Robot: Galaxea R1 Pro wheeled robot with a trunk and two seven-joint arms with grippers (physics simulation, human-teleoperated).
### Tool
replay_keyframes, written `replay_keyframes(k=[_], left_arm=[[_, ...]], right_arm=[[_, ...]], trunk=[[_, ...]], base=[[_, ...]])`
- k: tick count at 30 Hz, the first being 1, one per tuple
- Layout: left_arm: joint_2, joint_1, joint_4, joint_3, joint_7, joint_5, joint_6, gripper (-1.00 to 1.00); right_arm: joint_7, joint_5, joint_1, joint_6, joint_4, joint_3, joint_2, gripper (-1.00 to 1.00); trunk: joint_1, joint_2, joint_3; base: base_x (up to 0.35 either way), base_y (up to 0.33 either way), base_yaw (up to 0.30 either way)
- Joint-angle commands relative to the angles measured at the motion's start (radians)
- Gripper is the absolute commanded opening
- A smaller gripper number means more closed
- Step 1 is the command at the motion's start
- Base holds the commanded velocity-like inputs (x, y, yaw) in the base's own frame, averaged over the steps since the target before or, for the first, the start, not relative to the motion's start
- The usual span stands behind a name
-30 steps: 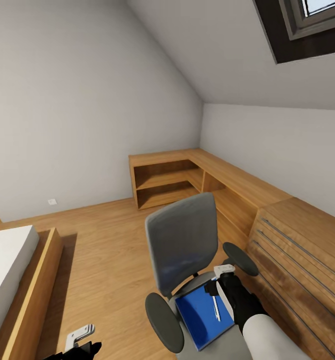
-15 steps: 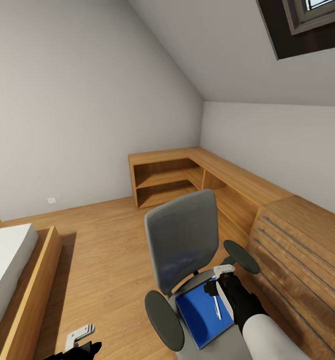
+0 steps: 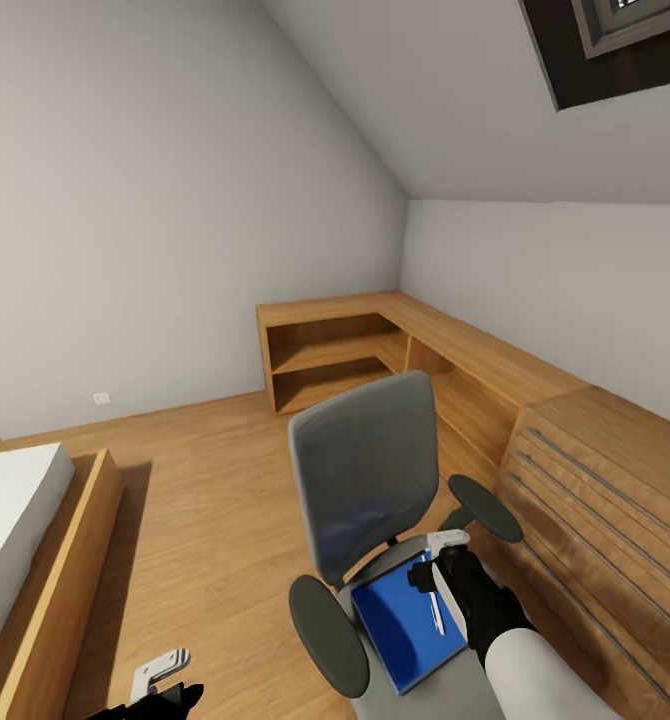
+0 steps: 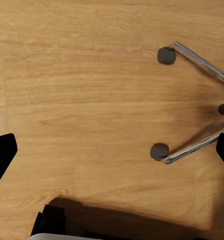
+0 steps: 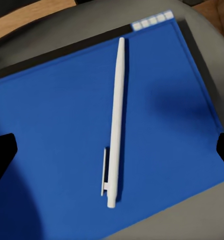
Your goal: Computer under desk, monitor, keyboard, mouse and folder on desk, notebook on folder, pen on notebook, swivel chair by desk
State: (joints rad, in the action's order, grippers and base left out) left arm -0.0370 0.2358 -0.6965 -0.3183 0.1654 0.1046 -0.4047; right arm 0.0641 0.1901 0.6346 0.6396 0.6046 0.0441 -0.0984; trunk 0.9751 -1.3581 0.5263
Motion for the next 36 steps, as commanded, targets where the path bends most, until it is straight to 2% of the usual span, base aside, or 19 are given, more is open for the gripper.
replay_keyframes(k=[1, 4, 7, 10, 13, 36], left_arm=[[0.001, 0.0, -0.001, -0.003, 0.002, 0.01, -0.008, 1.0], [0.001, 0.0, -0.001, -0.002, 0.002, 0.01, -0.008, 1.0], [0.001, 0.0, -0.001, -0.003, 0.002, 0.01, -0.008, 1.0], [0.018, 0.0, 0.0, -0.02, 0.004, 0.014, -0.01, 1.0], [0.021, 0.0, 0.0, -0.034, 0.004, 0.014, -0.01, 1.0], [0.02, 0.0, 0.0, -0.035, 0.003, 0.014, -0.009, 1.0]], right_arm=[[-0.003, 0.009, 0.0, 0.005, 0.001, 0.005, -0.001, 1.0], [-0.003, 0.008, 0.001, 0.005, 0.0, 0.005, -0.001, 1.0], [-0.003, 0.008, 0.001, 0.005, 0.0, 0.005, -0.001, 1.0], [-0.001, 0.006, 0.001, 0.022, -0.002, 0.022, -0.006, 1.0], [-0.001, 0.007, 0.001, 0.038, -0.002, 0.024, -0.009, 1.0], [-0.001, 0.005, 0.001, 0.035, -0.002, 0.017, 0.0, 1.0]], trunk=[[0.004, -0.008, 0.004], [0.015, -0.029, 0.014], [0.015, -0.029, 0.014], [0.015, -0.029, 0.014], [0.015, -0.029, 0.014], [0.015, -0.029, 0.014]], base=[[0.0, 0.0, 0.0], [0.0, 0.0, 0.0], [0.0, 0.0, 0.0], [0.0, 0.0, 0.0], [0.0, 0.0, 0.0], [0.0, 0.0, 0.0]])
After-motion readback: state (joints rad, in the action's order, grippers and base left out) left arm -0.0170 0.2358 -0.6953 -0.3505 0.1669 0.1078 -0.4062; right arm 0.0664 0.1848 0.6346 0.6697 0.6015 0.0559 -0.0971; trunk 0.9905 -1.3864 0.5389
